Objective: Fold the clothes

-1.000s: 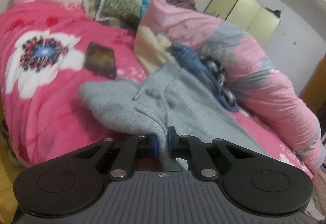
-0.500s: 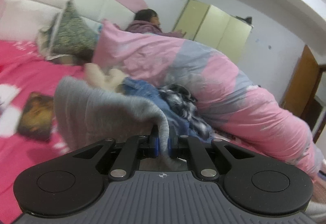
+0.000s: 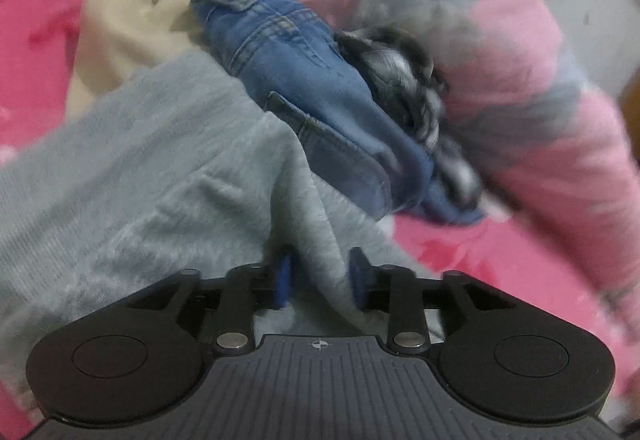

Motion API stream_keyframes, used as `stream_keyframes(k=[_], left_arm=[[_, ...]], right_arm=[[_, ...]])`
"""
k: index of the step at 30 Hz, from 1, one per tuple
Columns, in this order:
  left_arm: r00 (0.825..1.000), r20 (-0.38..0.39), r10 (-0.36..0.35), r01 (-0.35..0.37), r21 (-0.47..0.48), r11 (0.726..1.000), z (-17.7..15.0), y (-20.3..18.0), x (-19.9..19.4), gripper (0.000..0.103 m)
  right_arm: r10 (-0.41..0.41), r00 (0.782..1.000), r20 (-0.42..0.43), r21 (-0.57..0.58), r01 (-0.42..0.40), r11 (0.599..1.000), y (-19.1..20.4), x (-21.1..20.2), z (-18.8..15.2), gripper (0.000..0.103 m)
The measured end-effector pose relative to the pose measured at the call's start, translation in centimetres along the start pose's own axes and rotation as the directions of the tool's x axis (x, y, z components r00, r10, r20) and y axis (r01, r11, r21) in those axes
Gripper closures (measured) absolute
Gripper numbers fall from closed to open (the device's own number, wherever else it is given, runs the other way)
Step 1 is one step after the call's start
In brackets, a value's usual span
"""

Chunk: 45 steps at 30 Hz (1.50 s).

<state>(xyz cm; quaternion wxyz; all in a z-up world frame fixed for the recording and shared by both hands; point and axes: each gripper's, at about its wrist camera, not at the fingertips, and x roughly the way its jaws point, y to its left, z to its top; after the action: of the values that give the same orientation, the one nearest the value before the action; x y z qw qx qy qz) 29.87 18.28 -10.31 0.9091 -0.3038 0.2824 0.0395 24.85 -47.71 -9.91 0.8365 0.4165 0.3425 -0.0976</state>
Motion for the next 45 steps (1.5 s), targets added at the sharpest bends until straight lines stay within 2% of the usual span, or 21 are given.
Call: stream_keyframes(k=[1,3,4,5,6,9,11,14,16,19,22,24,26,29,32,36,41,44,45], left_arm=[[0.999,0.013,-0.037,0.037,-0.027,0.999,0.1,0.4,-0.4,0.049],[0.995,0.044,-0.093,0.095,-0.061,0.994,0.6,0.9,-1.3,0.037],[0.993,0.053,-0.109,0.113,-0.068,0.991,0.9,0.8,-1.8,0.033],[0.991,0.060,-0.122,0.127,-0.073,0.989,1.2,0.7,-2.3,0.033],[0.988,0.072,-0.137,0.142,-0.073,0.987,1.4,0.6,-3.0,0.031],[0.983,0.097,-0.157,0.163,-0.064,0.985,2.0,0.0,-5.4,0.020],[0.983,0.088,-0.159,0.165,-0.064,0.984,2.3,-0.2,-7.1,0.020],[0.987,0.064,-0.144,0.149,-0.071,0.986,2.1,0.0,-9.9,0.019],[0.991,0.048,-0.123,0.126,-0.074,0.989,1.5,0.5,-11.7,0.018],[0.998,0.008,-0.065,0.065,-0.097,0.993,-0.4,1.7,-13.5,0.018],[0.999,-0.041,-0.027,0.022,-0.134,0.991,-2.7,3.4,-13.8,0.018],[0.997,-0.068,-0.020,0.009,-0.159,0.987,-4.0,4.4,-13.4,0.019],[0.998,-0.057,-0.031,0.020,-0.183,0.983,-4.5,4.9,-12.7,0.020],[0.998,-0.039,-0.044,0.035,-0.216,0.976,-5.0,5.5,-11.7,0.020],[1.000,-0.008,-0.026,0.024,-0.223,0.975,-4.4,5.1,-10.5,0.020],[0.998,0.059,0.021,-0.009,-0.185,0.983,-4.5,4.2,-9.1,0.023],[0.986,0.143,0.086,-0.065,-0.148,0.987,-5.0,3.3,-7.9,0.033],[0.977,0.168,0.134,-0.105,-0.172,0.979,-5.1,3.2,-7.7,0.052],[0.973,0.174,0.149,-0.115,-0.191,0.975,-5.1,3.3,-7.6,0.064]], right_arm=[[0.022,1.000,0.006,0.009,-0.022,1.000,-0.5,-0.2,-0.2,0.093],[0.058,0.998,0.005,0.019,-0.058,0.998,-0.8,-1.0,-0.2,0.078],[0.073,0.997,0.007,0.022,-0.073,0.997,-1.0,-1.8,-0.2,0.062],[0.078,0.997,0.006,0.017,-0.078,0.997,-0.9,-2.5,-0.3,0.057],[0.082,0.997,0.005,0.012,-0.082,0.997,-0.9,-3.2,-0.3,0.057],[0.056,0.998,-0.007,-0.018,-0.056,0.998,-0.3,-5.9,-0.3,0.050],[0.052,0.999,-0.003,-0.025,-0.052,0.998,-0.1,-8.0,-0.8,0.038],[0.055,0.998,-0.004,-0.062,-0.055,0.997,1.0,-10.9,-1.6,0.037],[0.102,0.994,-0.030,-0.078,-0.104,0.992,1.5,-12.5,-3.2,0.034],[0.182,0.978,-0.104,-0.072,-0.190,0.979,1.9,-14.0,-6.9,0.030],[0.241,0.949,-0.203,-0.023,-0.250,0.968,2.0,-13.2,-11.4,0.030],[0.273,0.925,-0.264,0.025,-0.276,0.961,2.0,-11.8,-13.7,0.030],[0.296,0.903,-0.311,0.072,-0.288,0.955,2.2,-9.7,-15.5,0.030],[0.302,0.894,-0.332,0.111,-0.281,0.953,2.9,-6.3,-16.7,0.030],[0.308,0.905,-0.293,0.118,-0.286,0.951,3.9,-4.5,-16.5,0.029],[0.307,0.920,-0.244,0.130,-0.282,0.951,5.0,-2.0,-16.4,0.030],[0.304,0.937,-0.173,0.151,-0.279,0.948,5.1,0.1,-16.4,0.040],[0.308,0.942,-0.132,0.142,-0.290,0.947,5.2,0.8,-16.5,0.042],[0.313,0.942,-0.121,0.131,-0.297,0.946,5.3,1.0,-16.6,0.043]])
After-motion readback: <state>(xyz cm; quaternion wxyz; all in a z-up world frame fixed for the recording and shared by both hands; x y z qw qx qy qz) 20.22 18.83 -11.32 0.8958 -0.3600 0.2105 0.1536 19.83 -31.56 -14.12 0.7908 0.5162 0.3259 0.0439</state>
